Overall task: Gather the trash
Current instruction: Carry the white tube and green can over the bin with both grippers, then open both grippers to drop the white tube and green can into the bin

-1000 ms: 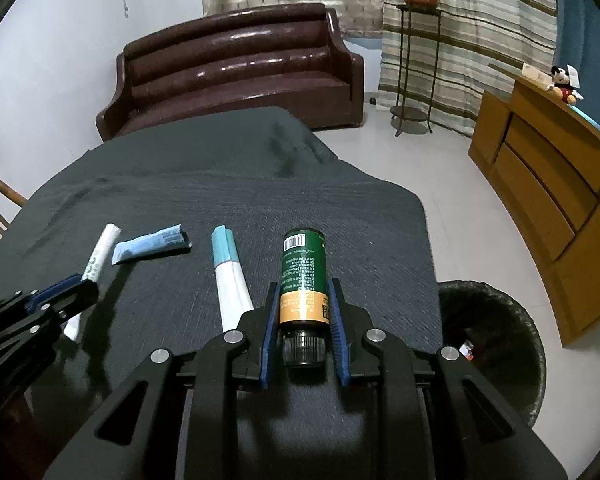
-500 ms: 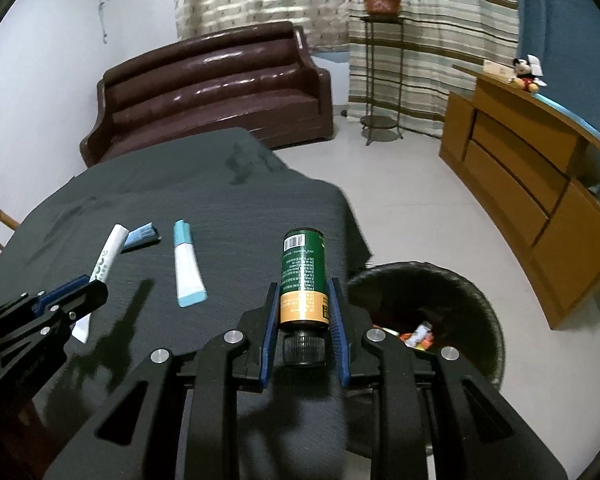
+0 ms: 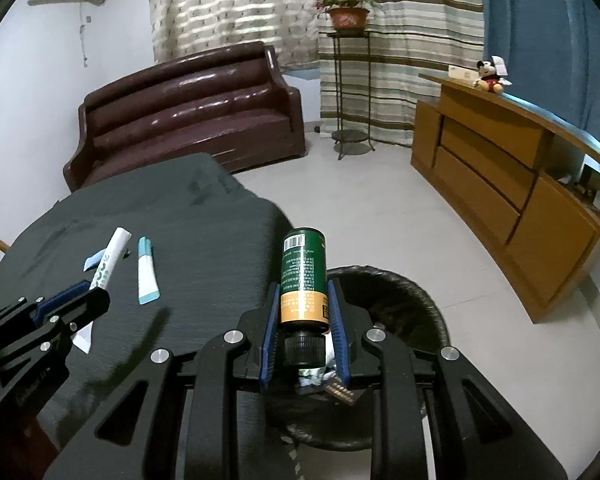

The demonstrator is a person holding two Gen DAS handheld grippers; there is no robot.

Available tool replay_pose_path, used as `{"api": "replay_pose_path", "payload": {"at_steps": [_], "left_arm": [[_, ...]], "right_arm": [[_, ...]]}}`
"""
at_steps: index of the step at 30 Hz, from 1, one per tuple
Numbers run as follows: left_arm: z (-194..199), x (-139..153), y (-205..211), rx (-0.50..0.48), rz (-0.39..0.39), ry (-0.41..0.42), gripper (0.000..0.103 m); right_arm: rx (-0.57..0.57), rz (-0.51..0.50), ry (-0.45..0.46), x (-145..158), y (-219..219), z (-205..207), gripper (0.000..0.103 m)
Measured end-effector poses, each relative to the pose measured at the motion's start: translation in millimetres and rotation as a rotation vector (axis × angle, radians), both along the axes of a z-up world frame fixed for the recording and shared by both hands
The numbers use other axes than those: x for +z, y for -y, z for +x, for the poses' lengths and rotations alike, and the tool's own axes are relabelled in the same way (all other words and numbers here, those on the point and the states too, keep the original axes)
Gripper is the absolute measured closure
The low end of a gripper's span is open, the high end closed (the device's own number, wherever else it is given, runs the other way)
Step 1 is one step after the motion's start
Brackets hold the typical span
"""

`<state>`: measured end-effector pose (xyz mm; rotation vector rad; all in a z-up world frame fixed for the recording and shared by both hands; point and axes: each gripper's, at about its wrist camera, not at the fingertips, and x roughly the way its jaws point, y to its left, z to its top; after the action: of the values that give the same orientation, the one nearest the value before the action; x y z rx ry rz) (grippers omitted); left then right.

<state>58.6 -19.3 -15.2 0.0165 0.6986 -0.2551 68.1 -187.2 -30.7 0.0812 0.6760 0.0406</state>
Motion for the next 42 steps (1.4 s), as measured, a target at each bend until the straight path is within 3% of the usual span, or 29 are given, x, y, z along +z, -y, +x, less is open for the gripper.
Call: {"api": "replay_pose_path", "payload": {"at_steps": [17, 42], "left_arm": [[-4, 0, 55, -0.08, 0.03, 0.035, 0.085], [13, -16, 80, -0.122, 0.045, 0.014, 0.085]], "right_arm": [[-0.078, 0.016, 0.013, -2, 42, -9, 0.078], [-0.119, 0.01, 0.001, -9, 48, -6, 0.078]]}}
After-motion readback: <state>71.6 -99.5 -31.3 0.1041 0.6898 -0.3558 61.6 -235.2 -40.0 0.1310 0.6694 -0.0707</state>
